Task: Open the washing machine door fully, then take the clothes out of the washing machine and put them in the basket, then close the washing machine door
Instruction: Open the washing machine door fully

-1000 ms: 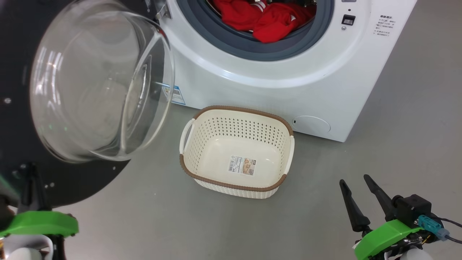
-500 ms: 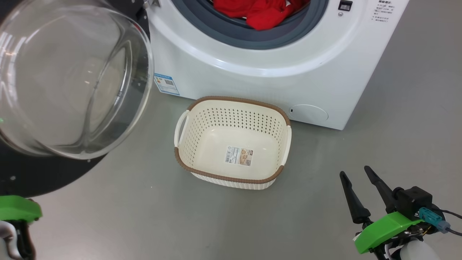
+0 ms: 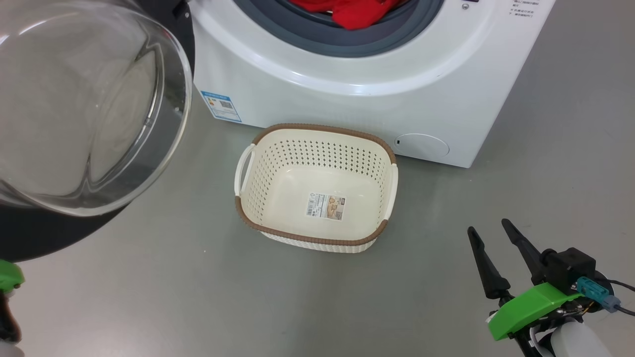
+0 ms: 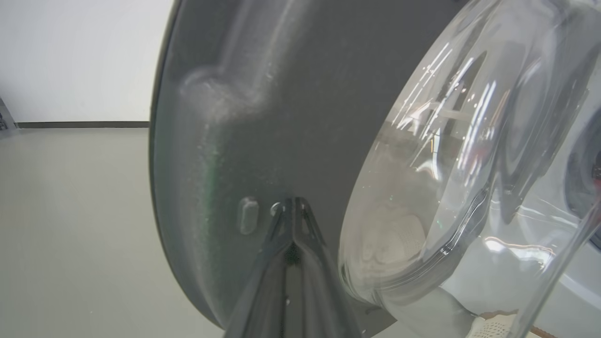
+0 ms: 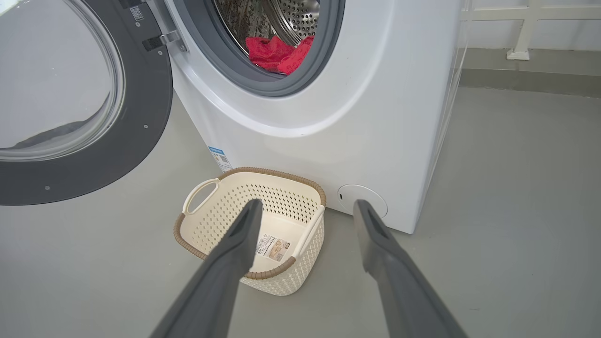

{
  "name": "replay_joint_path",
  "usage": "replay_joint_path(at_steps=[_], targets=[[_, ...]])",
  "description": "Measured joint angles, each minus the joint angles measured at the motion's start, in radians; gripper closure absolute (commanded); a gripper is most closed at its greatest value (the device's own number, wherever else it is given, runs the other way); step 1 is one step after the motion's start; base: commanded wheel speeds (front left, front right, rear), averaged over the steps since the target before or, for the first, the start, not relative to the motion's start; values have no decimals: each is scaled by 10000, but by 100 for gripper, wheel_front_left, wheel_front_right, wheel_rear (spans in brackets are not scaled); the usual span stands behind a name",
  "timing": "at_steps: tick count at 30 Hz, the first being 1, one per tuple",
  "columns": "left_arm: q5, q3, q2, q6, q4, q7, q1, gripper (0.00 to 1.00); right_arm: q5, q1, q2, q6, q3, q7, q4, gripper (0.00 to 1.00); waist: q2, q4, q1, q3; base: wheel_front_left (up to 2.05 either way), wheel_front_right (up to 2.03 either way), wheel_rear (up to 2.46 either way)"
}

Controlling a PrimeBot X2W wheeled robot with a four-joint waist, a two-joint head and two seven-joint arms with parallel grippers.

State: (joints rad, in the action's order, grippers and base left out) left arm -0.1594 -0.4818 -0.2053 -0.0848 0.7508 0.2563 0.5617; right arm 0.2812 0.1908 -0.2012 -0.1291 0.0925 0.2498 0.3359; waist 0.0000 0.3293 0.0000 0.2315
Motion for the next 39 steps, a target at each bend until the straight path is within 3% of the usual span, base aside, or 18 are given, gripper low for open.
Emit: replay_joint_path(at_steps=[11,13,16,19,20,21,22,39], targets=[[40,-382,-6,-341,132,0,-34,100,-10,-11,31,0,94,0,58,0,0,-54,0,-335,0,0,0],[-128,-433,140,-355,-21,0,-114,79,-10,-18,36,0,104,0,79,0,0,-49,0,-433,0,0,0],[-213,-337,382,-431,-456,2,-559,73,-6,-69,50,0,113,0,96,0,0,-31,0,-602,0,0,0],[-431,165,614,-430,-1032,2,-1222,58,0,-132,79,0,140,0,102,0,0,-14,0,-776,0,0,0],[-550,353,677,-430,-1237,0,-1448,45,17,-153,82,0,150,0,104,0,0,-11,0,-833,0,0,0],[-640,518,742,-430,-1448,2,-1661,9,23,-186,84,0,157,0,102,0,0,-12,0,-890,0,0,0],[-717,711,784,-430,-1647,0,-1885,0,23,-247,82,0,155,0,96,0,0,-14,0,-946,0,0,0],[-2040,4270,587,-430,-4420,0,-4784,0,40,-840,98,0,-466,0,-56,0,0,-898,0,-1432,0,0,0]])
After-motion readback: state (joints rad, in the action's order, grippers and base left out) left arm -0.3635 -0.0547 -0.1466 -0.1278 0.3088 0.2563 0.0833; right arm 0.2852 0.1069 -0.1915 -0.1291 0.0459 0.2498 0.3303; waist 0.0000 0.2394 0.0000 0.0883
